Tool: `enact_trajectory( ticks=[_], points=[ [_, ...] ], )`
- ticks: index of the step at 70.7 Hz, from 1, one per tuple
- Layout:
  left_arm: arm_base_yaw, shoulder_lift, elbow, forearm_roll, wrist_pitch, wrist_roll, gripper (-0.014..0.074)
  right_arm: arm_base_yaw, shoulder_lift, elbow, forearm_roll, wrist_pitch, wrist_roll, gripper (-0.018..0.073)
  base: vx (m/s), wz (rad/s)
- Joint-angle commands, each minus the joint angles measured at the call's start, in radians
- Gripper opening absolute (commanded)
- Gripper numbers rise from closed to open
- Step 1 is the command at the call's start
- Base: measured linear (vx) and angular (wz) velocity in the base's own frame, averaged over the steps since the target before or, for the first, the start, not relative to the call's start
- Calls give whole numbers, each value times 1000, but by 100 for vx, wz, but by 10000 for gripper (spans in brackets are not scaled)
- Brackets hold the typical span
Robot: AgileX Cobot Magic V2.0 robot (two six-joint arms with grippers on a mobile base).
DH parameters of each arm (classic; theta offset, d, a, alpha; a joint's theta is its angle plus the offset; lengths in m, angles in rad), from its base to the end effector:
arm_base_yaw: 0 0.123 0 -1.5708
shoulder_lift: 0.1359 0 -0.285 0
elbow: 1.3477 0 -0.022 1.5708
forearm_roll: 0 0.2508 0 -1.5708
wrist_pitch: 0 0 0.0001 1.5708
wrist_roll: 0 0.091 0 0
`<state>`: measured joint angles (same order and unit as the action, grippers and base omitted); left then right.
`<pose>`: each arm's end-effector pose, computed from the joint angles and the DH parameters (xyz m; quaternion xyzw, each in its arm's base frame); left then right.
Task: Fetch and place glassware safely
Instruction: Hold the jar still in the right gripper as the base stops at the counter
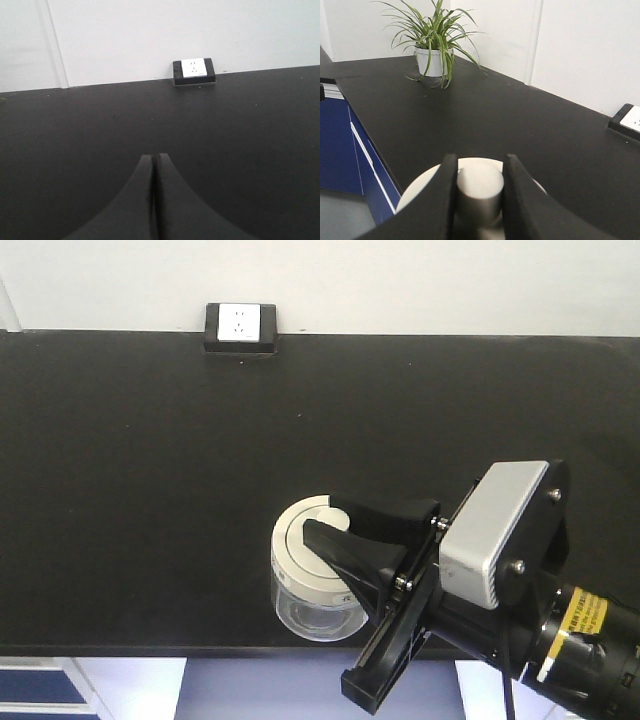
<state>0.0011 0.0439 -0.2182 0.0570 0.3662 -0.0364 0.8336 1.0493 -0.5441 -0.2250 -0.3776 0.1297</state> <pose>0.0467 0.0019 0.2505 -0.0010 0.7429 0.0136 0.6692 0.1434 0.1690 0.3008 -0.3446 0.6369 0.2812 0.6297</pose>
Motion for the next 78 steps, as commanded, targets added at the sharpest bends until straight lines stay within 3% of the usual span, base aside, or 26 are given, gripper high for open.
enact_trajectory(
  ticks=[1, 78],
  points=[
    [-6, 12, -24, -6, -74, -8, -7, -1, -21, -33, 3, -107, -5, -3, 13, 3],
    [-6, 12, -24, -6, -74, -8, -7, -1, -21, -33, 3, -107, -5, -3, 8, -1]
  ],
)
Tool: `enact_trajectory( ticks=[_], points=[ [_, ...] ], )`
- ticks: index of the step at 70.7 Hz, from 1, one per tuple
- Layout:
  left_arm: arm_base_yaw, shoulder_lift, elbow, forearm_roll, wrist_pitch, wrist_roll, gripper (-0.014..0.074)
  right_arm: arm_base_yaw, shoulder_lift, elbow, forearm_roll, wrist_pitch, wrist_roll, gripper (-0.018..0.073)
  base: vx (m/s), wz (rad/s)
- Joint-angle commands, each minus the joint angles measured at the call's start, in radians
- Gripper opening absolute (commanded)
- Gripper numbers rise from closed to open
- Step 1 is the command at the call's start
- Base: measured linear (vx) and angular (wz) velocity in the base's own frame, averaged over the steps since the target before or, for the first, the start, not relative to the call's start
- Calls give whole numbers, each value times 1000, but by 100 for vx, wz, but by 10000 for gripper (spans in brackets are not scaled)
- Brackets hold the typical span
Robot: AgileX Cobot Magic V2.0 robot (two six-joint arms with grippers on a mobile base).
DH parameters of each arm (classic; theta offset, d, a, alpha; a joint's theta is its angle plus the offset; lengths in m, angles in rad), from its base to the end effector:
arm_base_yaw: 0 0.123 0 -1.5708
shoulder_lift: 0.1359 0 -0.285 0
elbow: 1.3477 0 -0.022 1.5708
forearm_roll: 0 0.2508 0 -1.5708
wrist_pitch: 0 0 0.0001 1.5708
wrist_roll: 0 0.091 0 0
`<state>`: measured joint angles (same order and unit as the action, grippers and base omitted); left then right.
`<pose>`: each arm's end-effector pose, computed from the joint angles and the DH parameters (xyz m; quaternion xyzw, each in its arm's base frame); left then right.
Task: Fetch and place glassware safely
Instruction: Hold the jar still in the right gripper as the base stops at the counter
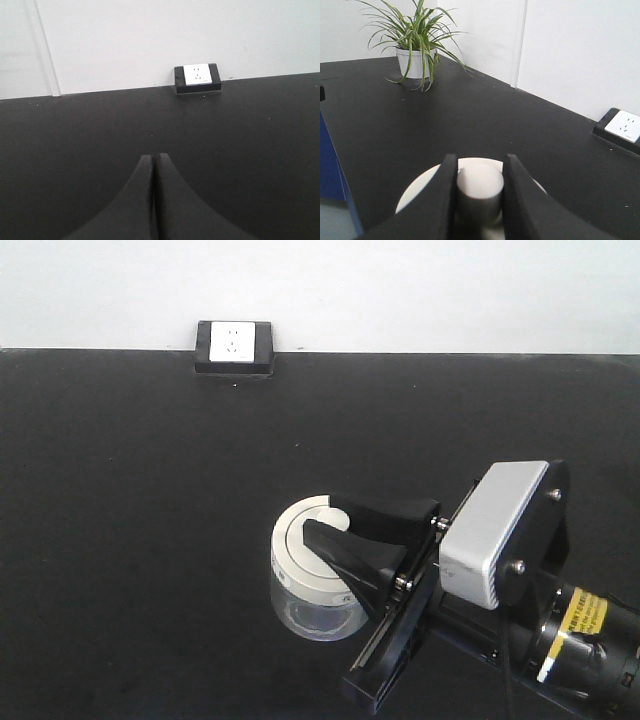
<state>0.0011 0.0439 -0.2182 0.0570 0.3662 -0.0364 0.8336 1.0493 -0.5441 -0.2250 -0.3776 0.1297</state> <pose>0.0467 0.0019 0.2505 -0.0010 0.7429 0.0136 0.6692 0.1434 0.1690 0.3008 -0.3446 0.6369 0.2812 0.6297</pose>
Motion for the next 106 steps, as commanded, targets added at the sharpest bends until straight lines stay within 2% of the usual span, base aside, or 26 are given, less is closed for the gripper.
enact_trajectory(
  ticks=[1, 106],
  points=[
    [-6, 12, -24, -6, -74, -8, -7, -1, -21, -33, 3, -107, -5, -3, 3, -1],
    [-6, 12, -24, -6, -74, -8, -7, -1, -21, -33, 3, -107, -5, -3, 1, 0]
  ],
)
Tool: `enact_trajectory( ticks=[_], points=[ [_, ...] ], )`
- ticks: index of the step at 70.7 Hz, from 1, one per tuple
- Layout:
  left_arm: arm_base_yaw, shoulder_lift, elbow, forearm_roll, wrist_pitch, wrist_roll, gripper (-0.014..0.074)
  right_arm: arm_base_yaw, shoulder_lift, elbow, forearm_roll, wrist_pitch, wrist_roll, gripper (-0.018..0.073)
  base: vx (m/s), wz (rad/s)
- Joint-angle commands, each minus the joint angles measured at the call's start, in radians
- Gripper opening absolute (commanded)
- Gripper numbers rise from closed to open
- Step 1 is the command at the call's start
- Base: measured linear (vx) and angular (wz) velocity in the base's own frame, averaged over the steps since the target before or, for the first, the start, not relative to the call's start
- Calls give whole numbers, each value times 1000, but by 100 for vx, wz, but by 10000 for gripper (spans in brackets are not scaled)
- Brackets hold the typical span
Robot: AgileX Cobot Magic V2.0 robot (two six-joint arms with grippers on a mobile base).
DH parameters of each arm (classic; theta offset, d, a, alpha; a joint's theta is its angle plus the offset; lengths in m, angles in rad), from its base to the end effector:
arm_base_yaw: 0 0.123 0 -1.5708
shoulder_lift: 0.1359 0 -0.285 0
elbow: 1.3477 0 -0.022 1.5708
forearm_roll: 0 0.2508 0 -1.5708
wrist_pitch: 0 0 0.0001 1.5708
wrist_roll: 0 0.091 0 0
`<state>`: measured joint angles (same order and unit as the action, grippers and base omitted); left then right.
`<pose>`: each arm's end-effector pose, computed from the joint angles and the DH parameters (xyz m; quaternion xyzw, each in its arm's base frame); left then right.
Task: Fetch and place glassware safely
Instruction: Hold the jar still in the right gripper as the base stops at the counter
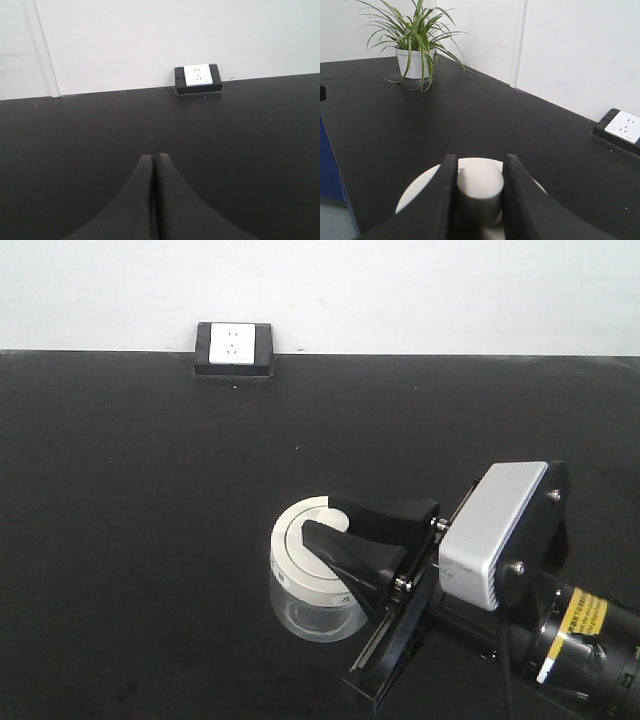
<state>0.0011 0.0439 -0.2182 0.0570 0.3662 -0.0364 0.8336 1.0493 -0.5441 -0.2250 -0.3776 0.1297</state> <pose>0.0467 0.0019 0.2505 -0.0010 0.7429 0.0136 0.6692 0.1434 0.1690 0.3008 -0.3446 0.6369 0.2812 0.6297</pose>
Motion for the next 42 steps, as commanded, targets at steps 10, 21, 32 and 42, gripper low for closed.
enact_trajectory(
  ticks=[10, 21, 32, 42],
  points=[
    [-6, 12, -24, -6, -74, -8, -7, -1, -21, -33, 3, -107, -5, -3, 0, 0],
    [-6, 12, -24, -6, -74, -8, -7, -1, -21, -33, 3, -107, -5, -3, 0, 0],
    [-6, 12, -24, -6, -74, -8, -7, -2, -21, -33, 9, -111, -12, -3, 0, 0],
    [-6, 12, -24, -6, -74, -8, -7, -8, -12, -43, 10, -121, -54, -1, 0, 0]
  ],
)
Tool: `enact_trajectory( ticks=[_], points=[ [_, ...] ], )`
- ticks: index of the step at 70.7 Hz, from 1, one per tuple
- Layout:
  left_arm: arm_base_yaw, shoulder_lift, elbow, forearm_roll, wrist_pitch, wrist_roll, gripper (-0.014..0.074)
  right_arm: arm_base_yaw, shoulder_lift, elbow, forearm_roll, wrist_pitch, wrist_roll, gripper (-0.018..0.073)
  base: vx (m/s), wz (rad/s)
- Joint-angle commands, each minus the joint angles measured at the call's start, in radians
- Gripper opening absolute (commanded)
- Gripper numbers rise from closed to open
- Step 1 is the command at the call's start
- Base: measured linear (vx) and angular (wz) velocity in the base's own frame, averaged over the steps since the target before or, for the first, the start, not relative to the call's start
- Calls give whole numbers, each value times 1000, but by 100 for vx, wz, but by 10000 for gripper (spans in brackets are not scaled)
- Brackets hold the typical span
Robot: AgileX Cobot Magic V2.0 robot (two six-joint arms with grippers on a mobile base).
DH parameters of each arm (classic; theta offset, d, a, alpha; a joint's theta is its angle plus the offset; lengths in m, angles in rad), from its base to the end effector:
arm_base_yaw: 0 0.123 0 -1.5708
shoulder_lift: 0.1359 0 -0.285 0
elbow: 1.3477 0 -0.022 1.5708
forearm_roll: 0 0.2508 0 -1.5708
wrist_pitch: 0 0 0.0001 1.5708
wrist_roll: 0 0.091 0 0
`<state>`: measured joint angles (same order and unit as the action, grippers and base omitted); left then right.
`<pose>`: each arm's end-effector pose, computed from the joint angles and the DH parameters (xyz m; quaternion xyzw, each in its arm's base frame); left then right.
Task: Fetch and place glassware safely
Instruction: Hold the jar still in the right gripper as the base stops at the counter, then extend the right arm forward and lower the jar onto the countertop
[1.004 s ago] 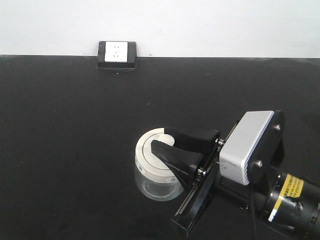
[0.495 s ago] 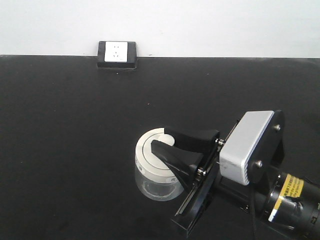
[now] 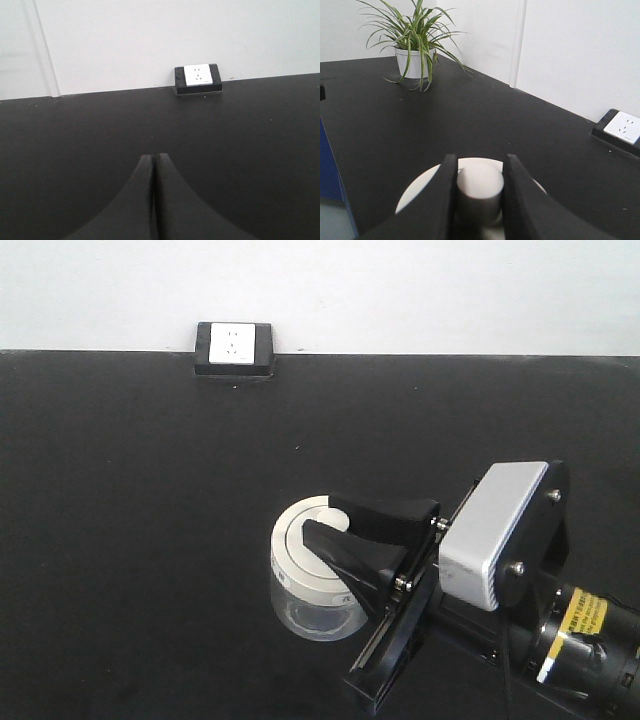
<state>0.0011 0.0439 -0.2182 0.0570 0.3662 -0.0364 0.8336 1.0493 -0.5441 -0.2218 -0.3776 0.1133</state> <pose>0.0467 0.0019 0.2505 -0.0010 0.7429 0.0136 0.6692 0.1435 0.1690 0.3008 -0.3485 0.6347 0.2767 0.6318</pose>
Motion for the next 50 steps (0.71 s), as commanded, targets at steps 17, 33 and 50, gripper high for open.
enact_trajectory(
  ticks=[17, 33, 50],
  points=[
    [-6, 12, -24, -6, -74, -8, -7, -135, 57, -106, 8, -148, -43, -1, 0, 0],
    [-6, 12, -24, -6, -74, -8, -7, -281, 179, -178, -32, -200, -40, -1, 0, 0],
    [-6, 12, -24, -6, -74, -8, -7, -381, 378, -247, -147, -383, 60, -1, 0, 0]
  ],
)
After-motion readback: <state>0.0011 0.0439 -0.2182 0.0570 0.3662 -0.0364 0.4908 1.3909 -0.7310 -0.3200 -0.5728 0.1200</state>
